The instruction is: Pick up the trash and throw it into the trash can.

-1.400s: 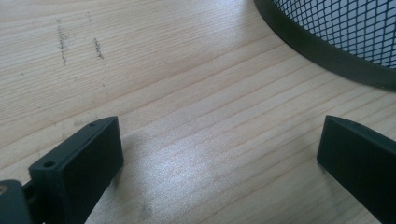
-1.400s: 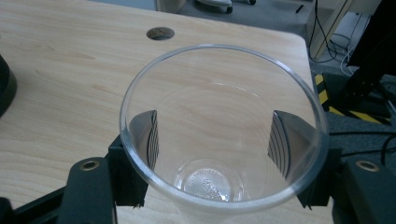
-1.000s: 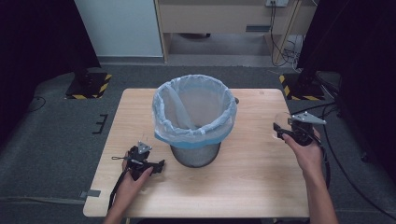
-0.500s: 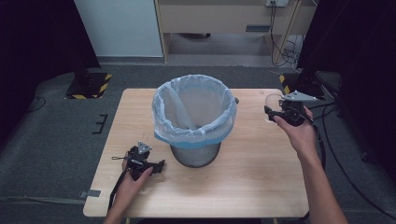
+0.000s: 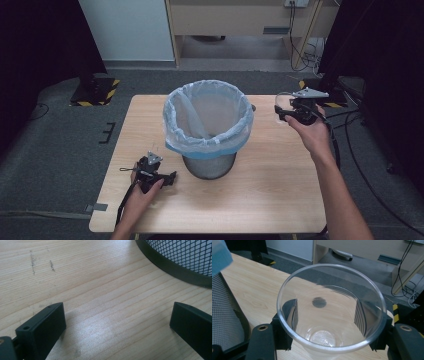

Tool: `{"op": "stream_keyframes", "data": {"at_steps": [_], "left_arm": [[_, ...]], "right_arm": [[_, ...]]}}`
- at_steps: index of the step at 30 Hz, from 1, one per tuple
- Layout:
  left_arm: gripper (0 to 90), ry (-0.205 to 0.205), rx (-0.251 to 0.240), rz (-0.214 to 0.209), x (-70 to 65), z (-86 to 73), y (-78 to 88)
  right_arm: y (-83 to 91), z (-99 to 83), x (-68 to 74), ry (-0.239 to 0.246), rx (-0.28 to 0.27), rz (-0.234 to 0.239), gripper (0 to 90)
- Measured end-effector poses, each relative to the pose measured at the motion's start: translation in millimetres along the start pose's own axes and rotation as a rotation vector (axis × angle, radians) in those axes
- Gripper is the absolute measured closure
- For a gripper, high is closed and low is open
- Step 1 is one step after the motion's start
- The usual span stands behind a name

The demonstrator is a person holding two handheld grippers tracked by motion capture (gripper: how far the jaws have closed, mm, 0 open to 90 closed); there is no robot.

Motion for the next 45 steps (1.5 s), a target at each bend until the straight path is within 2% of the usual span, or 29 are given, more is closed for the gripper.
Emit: {"op": "stream_keyframes", "data": {"at_steps": [10, 16, 23, 35, 45], "left_arm": [[0.0, 0.0, 0.0, 0.0, 0.0, 0.0, 0.0], [0.0, 0.0, 0.0, 0.0, 0.0, 0.0, 0.0], [0.0, 0.0, 0.0, 0.0, 0.0, 0.0, 0.0], [0.0, 0.0, 0.0, 0.0, 0.0, 0.0, 0.0], [0.0, 0.0, -0.001, -0.001, -0.2, 0.4, -0.4]], "right_arm": [[5.0, 14.5, 2.1, -0.013, -0.021, 0.013, 35.7], [3.6, 22.6, 7.1, 0.0, -0.01, 0.018, 35.9], [7.6, 39.6, 13.9, 0.027, -0.024, 0.022, 35.9], [14.2, 62.2, 13.8, 0.029, -0.036, 0.011, 36.4], [19.2, 75.0, 16.3, 0.029, -0.052, 0.024, 36.5]]}}
Point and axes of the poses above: each handheld gripper's, and its own axes: y roughly backward along the jaws, z roughly out of its top, x roughly to its left, the point moved 3 cm from there along -y, roughly forward along the jaws, and after that the axes turned 14 degrees about z, right-handed, at the moved point
